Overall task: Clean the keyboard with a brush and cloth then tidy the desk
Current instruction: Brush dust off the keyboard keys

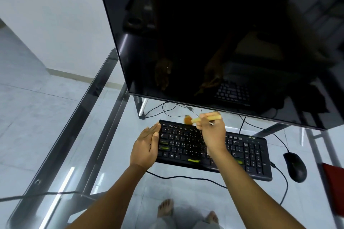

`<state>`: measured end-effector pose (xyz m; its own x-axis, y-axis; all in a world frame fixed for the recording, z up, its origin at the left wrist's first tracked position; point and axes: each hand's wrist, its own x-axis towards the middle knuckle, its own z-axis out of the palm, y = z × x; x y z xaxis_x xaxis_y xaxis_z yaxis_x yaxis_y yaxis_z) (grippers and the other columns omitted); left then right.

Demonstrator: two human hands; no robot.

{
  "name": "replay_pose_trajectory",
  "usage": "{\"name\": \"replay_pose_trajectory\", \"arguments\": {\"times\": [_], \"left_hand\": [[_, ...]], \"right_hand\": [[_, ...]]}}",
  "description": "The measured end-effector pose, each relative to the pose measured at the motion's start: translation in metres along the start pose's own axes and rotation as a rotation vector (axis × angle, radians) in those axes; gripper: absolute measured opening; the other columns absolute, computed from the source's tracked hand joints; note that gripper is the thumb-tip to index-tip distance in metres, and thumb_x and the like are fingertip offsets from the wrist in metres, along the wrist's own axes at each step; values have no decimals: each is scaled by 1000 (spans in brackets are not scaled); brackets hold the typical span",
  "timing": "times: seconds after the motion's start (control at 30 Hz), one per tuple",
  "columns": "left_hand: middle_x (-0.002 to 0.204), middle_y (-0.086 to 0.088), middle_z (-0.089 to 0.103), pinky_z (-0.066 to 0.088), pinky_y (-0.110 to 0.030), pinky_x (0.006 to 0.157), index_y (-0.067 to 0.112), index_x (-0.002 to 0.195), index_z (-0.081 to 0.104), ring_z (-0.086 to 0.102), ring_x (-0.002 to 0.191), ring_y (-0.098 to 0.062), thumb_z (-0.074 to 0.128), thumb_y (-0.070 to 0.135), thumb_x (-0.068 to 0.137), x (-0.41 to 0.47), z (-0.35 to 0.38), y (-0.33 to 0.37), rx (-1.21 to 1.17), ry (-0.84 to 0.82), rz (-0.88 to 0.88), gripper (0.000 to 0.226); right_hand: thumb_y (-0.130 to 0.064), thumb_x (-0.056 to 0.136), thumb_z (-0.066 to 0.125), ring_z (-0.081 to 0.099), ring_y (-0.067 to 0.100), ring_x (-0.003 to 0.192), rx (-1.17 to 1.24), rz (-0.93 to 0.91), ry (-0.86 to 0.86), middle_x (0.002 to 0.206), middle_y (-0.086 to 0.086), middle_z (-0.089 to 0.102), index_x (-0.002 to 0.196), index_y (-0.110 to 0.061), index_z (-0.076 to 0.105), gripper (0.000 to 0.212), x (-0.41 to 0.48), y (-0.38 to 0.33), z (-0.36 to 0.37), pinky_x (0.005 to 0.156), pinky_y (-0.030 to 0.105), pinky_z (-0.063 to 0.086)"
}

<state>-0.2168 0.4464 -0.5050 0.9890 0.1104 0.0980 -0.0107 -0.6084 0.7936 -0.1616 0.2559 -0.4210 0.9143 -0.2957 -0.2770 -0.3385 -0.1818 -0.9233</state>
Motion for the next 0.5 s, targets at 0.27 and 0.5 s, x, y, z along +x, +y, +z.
{"name": "replay_pose_trajectory", "arguments": {"times": [0.27,0.5], "left_hand": [[134,16,47,17,-12,112,18,134,54,39,127,5,26,40,98,1,2,1,8,15,21,50],[134,15,48,17,-12,112,18,133,55,39,126,5,26,39,98,0,2,1,19,33,35,50]], "right_hand": [[-19,94,59,67,15,66,-242,-238,-130,76,0,71,85,-16,60,10,-24,14,-18,61,25,56],[-20,92,61,65,14,70,-296,-372,-113,76,-2,67,80,-20,60,11,-42,23,-31,61,32,52]]}}
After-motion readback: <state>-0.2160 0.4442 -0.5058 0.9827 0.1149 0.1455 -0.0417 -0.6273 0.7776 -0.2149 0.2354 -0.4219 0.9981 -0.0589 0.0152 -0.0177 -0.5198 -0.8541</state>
